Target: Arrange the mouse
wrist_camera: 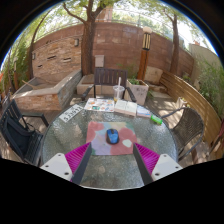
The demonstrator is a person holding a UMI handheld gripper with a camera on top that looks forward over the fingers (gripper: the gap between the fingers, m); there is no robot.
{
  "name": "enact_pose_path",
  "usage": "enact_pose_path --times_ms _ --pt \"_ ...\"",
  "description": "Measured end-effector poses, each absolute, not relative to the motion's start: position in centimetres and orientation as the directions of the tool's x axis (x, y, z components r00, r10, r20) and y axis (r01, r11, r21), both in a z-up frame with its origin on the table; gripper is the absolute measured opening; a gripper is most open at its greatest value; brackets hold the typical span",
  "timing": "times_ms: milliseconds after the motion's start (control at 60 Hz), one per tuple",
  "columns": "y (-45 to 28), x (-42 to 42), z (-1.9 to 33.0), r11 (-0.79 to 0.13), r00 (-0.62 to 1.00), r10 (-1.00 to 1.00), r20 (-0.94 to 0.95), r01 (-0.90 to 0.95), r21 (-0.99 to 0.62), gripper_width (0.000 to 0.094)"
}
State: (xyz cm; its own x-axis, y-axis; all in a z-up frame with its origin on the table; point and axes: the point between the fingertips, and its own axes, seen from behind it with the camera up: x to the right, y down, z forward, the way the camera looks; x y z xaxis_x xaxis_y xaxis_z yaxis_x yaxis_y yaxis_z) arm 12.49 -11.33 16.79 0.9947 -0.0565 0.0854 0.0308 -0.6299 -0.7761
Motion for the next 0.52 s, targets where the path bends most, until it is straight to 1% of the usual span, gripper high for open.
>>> enact_pose_path --times_ms 83,233,517 --pt "-13.7 12.2 18.0 -0.63 0.993 -0.069 0.094 0.03 -0.776 0.0847" --pt "-16.5 11.2 19.0 -0.631 0.992 -0.064 0.106 0.042 -0.775 0.085" --pt "-17.4 11.0 19.1 -0.637 0.994 -0.068 0.085 0.023 -0.771 0.085"
